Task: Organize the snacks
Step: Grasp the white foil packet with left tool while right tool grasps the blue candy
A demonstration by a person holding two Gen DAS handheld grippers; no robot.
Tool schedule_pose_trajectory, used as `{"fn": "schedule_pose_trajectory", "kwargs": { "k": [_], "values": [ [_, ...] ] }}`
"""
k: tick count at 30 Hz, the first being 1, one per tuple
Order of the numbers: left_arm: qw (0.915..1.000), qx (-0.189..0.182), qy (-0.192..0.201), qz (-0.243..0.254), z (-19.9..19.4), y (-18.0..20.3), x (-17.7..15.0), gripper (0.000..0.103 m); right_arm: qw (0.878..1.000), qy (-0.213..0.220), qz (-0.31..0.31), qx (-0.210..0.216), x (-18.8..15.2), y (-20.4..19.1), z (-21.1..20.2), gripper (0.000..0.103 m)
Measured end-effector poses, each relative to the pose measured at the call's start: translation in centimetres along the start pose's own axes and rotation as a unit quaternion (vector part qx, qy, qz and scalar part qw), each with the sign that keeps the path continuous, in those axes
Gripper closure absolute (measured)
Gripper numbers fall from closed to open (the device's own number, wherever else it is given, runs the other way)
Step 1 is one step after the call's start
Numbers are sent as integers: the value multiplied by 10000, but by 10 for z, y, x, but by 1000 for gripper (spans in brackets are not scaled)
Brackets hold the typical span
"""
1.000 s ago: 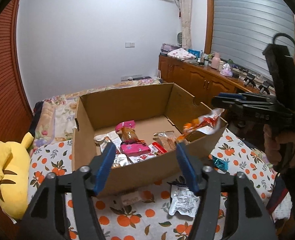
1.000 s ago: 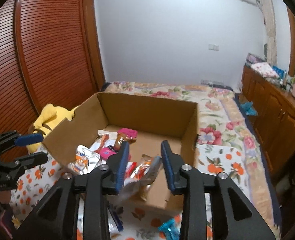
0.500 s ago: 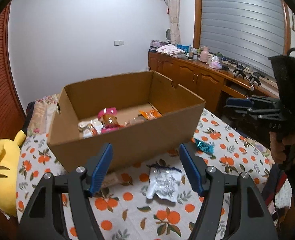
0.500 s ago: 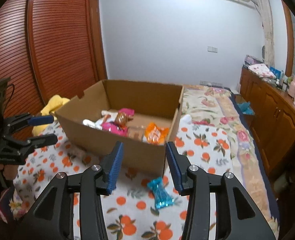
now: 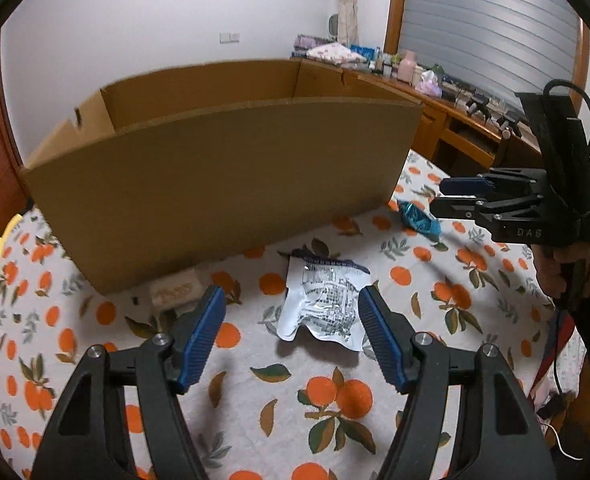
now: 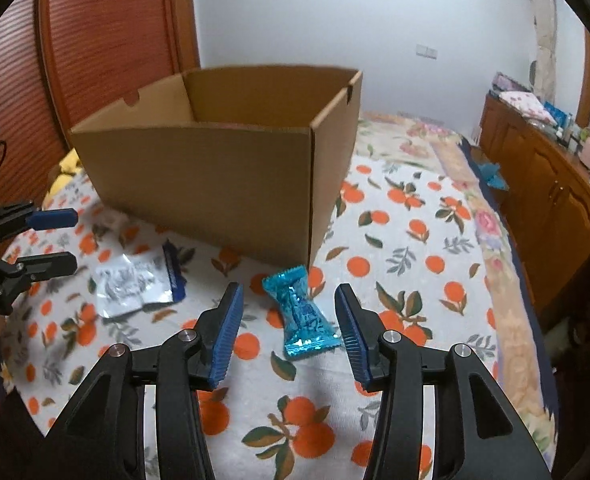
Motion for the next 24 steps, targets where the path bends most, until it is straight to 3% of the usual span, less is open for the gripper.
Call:
{"fn": "schedule_pose_trajectory", "kwargs": {
  "k": [12,21,23,24],
  "values": [
    [9982,-122,-563,164,37,17,-7,34,9974,-694,-82,189,-17,18,40,55],
    [9966,34,-681,461,45,29,-8,34,9967,-702,-353,190,-15,12,45,59],
    [9961,87,-698,527,46,31,-8,34,9966,-699,-366,233,-15,10,45,68],
    [9960,107,-707,541,48,33,-7,34,9965,-694,-394,256,-15,9,45,79]
  ]
}}
Point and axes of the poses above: each gripper's, at about its wrist camera, not at the fingertips, and z roughly the way its jaws point, y to its right, x to its top, the point moved 10 cm from there along z, roughly the way its jaws point, and after that the axes turned 12 degrees about x, right-handed, at the moved point
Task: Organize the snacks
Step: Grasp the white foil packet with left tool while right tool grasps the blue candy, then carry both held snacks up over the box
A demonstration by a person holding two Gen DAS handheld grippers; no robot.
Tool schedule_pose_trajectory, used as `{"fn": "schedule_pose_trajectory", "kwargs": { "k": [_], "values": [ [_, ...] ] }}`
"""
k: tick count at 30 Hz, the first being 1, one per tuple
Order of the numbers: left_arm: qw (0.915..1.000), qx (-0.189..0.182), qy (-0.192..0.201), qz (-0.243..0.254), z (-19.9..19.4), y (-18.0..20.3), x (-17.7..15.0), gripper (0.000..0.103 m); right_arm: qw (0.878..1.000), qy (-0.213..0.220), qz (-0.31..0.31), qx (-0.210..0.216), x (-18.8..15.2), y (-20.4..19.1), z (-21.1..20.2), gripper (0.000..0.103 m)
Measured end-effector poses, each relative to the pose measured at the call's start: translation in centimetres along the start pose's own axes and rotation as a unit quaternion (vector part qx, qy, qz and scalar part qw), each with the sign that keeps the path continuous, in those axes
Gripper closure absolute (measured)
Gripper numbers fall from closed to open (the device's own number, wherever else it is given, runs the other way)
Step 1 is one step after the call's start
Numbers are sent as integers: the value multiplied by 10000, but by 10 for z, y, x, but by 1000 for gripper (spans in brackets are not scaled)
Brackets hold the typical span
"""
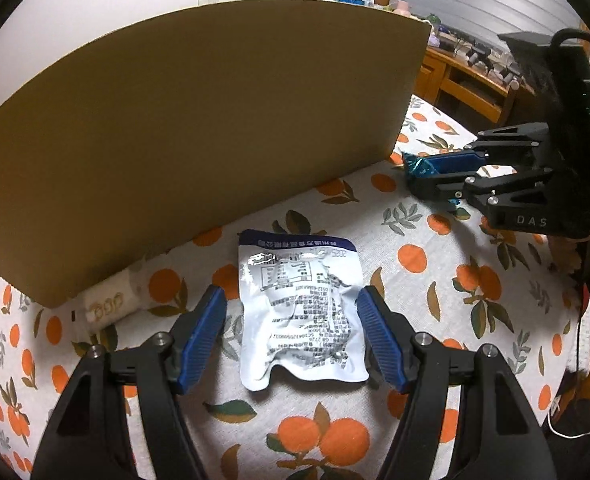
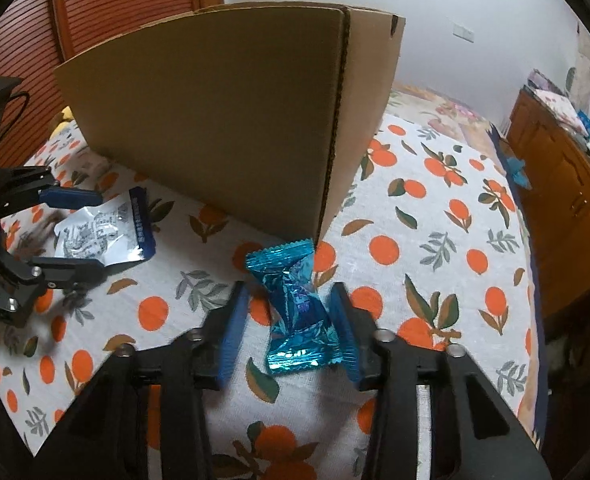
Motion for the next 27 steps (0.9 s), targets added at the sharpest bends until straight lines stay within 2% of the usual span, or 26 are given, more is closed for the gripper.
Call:
{"fn": "schedule_pose_trajectory", "kwargs": {
  "k": [3,7,8,19,22,27],
  "values": [
    [10000,34,40,47,-2,1,-1,45,10000,-6,-82,-25,-2,-3,-2,82],
    [9999,8,88,47,-5,2,-2,51,9999,140,-30,-62,-5,-5,-14,82],
    [9999,-33,96,14,-7,1,-4,59,9998,187,0,-52,-6,-5,-18,82],
    [9990,-251,245,-270,-33,-11,-22,69,9991,384,146,-83,-22,-18,-48,82],
    [9981,-322,329,-407,-45,-14,-28,80,9988,446,203,-56,-24,-22,-52,82],
    [9966,-343,388,-637,-55,-21,-42,82,9986,467,233,-4,-30,-27,-53,82]
  ]
}}
Point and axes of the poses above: each gripper's, at about its wrist camera, not at the fingertips, and z roughly the way its jaws point, y to its right, x to its top, the point moved 10 cm from there along z, roughly the way its jaws point, and after that the axes turned 12 degrees about x, right-handed, at the moved point
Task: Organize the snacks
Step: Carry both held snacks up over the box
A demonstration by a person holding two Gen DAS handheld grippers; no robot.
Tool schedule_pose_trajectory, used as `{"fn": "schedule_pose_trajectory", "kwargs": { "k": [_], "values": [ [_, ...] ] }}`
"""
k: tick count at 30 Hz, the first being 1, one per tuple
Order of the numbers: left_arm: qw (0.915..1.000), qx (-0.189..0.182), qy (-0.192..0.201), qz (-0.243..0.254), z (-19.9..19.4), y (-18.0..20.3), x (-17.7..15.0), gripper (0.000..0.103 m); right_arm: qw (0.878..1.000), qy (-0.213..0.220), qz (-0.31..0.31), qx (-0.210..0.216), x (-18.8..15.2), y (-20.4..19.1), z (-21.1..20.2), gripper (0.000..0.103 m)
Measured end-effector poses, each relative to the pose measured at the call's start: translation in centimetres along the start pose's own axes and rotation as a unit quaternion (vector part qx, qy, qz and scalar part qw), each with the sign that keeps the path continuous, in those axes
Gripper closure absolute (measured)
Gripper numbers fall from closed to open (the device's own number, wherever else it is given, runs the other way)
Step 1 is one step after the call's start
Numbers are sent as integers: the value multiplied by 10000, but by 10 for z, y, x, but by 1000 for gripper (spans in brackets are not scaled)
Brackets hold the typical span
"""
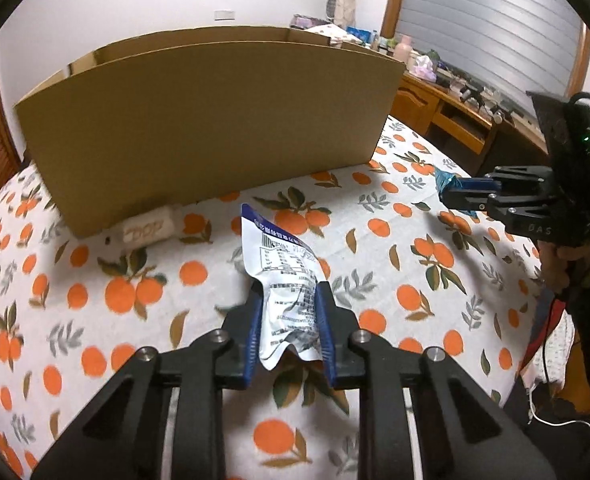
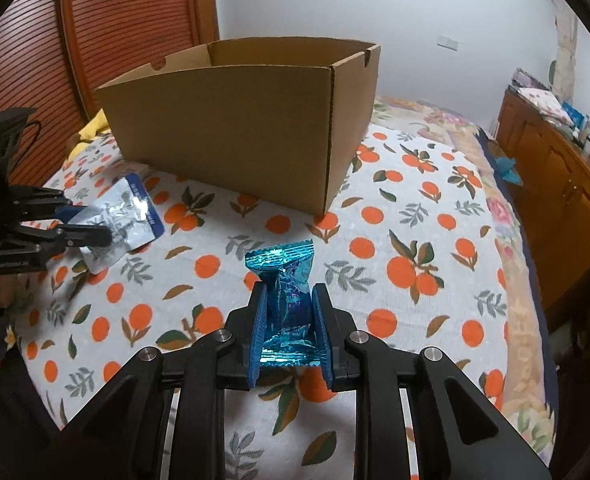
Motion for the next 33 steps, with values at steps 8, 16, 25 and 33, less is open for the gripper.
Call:
{"fn": "schedule_pose_trajectory", "kwargs": {
  "k": [8,16,25,33],
  "values": [
    [9998,88,103,-164,-15,-8,-8,84,9999,-39,30,101,-8,-7,8,82],
    [9987,206,239,-409,-29,-26,-6,84,9998,154,73,71,-4,-6,-6,82],
    [9960,317,657,-509,-62,-42,16,84,9990,440,118,-17,6,-4,-35,82],
    [9925,429,1048,-471,-90,-60,49,84,9974,707,59,-118,31,-4,-61,82]
  ]
}}
Point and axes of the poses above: each gripper's, at about its wrist camera, not at the fingertips, and z roughly the way its jaws point, y to its right, x to its top, the point moved 10 cm from there along z, roughly the way its jaws point, and after that the axes turned 12 degrees about x, right-handed, at the moved point
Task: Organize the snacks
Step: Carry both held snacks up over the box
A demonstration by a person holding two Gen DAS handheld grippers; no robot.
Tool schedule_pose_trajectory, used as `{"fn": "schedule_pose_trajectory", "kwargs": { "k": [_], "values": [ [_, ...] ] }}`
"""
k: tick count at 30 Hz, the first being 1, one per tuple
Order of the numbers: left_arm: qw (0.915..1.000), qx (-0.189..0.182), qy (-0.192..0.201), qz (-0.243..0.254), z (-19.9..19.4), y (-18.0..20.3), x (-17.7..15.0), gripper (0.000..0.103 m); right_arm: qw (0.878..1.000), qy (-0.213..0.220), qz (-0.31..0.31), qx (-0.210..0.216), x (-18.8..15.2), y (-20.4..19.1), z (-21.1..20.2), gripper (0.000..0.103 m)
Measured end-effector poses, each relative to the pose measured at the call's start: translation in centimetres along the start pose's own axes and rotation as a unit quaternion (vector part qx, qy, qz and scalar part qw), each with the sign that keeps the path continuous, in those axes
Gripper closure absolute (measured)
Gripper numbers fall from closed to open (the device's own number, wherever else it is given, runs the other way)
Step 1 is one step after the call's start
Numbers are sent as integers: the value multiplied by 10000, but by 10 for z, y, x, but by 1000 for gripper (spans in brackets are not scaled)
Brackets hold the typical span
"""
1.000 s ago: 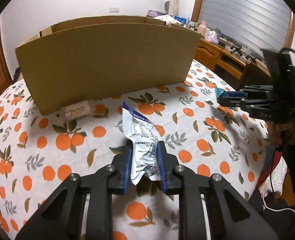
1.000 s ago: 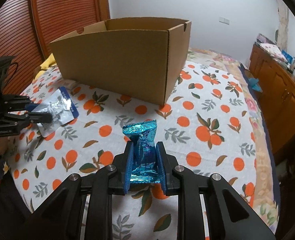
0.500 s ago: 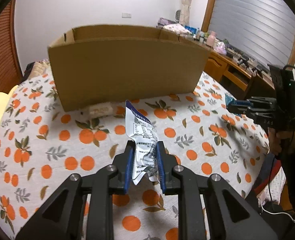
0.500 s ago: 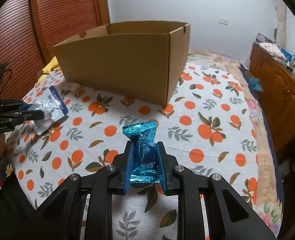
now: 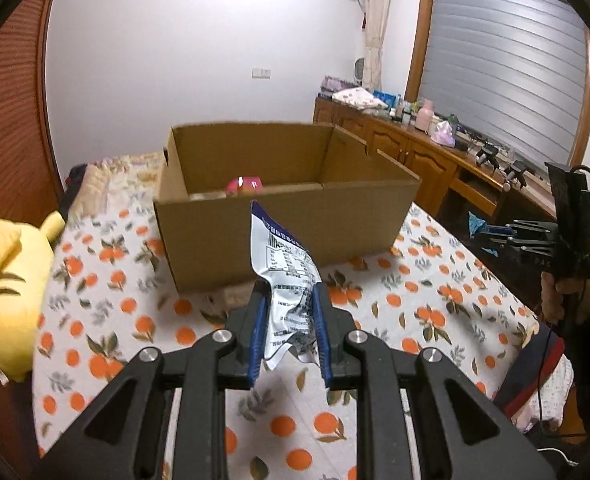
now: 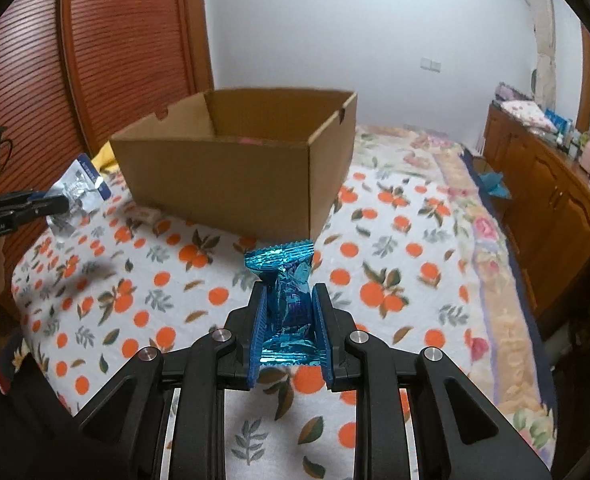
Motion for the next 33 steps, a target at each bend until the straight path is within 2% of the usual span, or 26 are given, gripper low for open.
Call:
{"fn": "schedule_pose_trajectory", "kwargs": {
  "k": [8,17,28,33],
  "values": [
    [9998,-91,192,35,1,0,39,84,9995,269,-145,-28,45,-3,-16,82],
    [9995,-33,311,13,24,-11,89,84,9987,325,-367,113,96,-9,3,82],
    [9997,163,177,-1,86,-37,138,84,9974,282,-568,343,154,-2,67,82],
    [9997,250,24,-9,118,-42,146,84,9977,108,-574,338,167,7,106,82]
  ]
}}
Point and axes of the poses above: each gripper's, at about its wrist camera, not at the fingertips, and z roughly the way its jaws point, y to its right, x to its top, the point moved 10 cm from there along z, roughly the way its jaws point, and after that the axes turned 12 degrees about x, right-handed, at the moved point
